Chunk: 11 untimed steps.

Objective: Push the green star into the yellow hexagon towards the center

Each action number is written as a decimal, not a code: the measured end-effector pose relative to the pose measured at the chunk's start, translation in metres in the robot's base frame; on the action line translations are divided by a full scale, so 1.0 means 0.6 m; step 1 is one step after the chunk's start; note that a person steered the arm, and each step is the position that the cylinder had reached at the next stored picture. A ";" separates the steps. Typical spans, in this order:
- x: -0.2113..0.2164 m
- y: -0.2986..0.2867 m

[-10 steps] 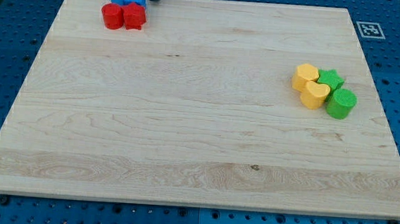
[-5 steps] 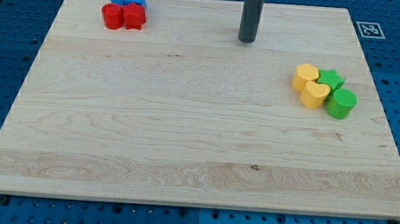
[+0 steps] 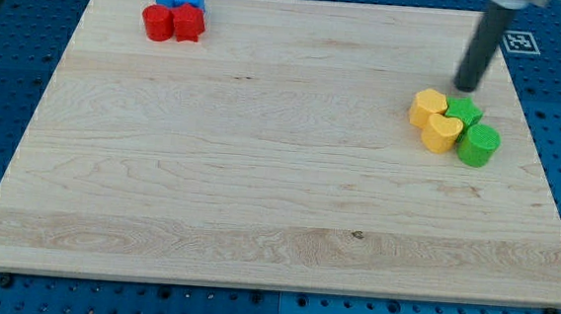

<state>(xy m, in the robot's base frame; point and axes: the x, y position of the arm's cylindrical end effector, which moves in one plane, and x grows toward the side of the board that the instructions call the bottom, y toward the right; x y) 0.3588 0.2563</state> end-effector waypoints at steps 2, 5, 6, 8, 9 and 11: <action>0.127 0.066; 0.096 -0.083; 0.066 -0.105; 0.044 -0.033; 0.035 -0.047; 0.049 -0.181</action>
<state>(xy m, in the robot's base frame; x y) 0.3882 0.1480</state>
